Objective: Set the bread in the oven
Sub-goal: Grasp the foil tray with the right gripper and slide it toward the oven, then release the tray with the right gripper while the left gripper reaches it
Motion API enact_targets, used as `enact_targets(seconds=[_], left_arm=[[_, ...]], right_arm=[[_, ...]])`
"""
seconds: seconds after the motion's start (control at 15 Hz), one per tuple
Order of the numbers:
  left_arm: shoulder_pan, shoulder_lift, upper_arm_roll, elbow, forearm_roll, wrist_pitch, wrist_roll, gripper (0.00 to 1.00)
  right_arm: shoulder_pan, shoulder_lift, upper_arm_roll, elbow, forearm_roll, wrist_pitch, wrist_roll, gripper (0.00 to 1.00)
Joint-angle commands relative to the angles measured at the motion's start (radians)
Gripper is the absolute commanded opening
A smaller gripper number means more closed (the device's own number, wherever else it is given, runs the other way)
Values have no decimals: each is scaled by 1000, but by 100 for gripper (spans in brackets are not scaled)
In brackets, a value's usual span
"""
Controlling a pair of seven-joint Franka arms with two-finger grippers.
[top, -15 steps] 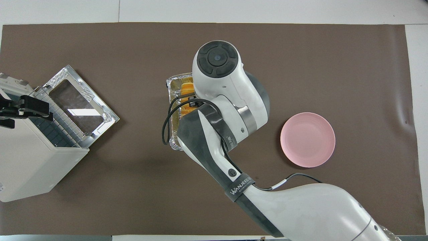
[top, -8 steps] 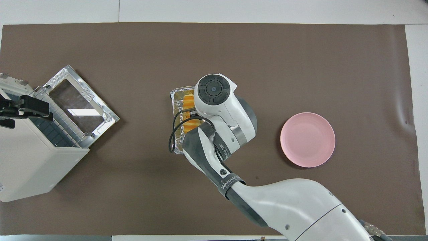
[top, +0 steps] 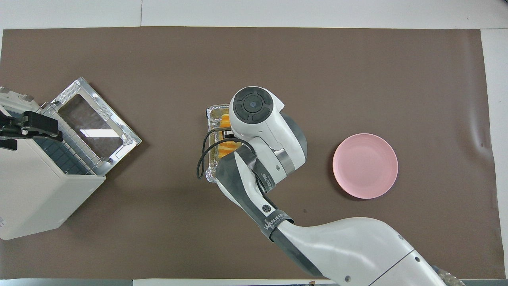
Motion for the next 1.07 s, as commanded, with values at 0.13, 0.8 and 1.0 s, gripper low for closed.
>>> enact_targets(seconds=[0.13,0.8,1.0], left_arm=[[-88,-26,-9,-61,-9,158,-42,100],[-560,326,-8,-84,-9,577,-497,100],[-594,374,-9,-92,-12,634,-516,100]], right_arm=[[-179,-126,-2,37,18,-172,-132,100],[-529,-344,-3,5,9,-382,-636,100],[-552,-428,-5,-38,3,-439,-627,100]])
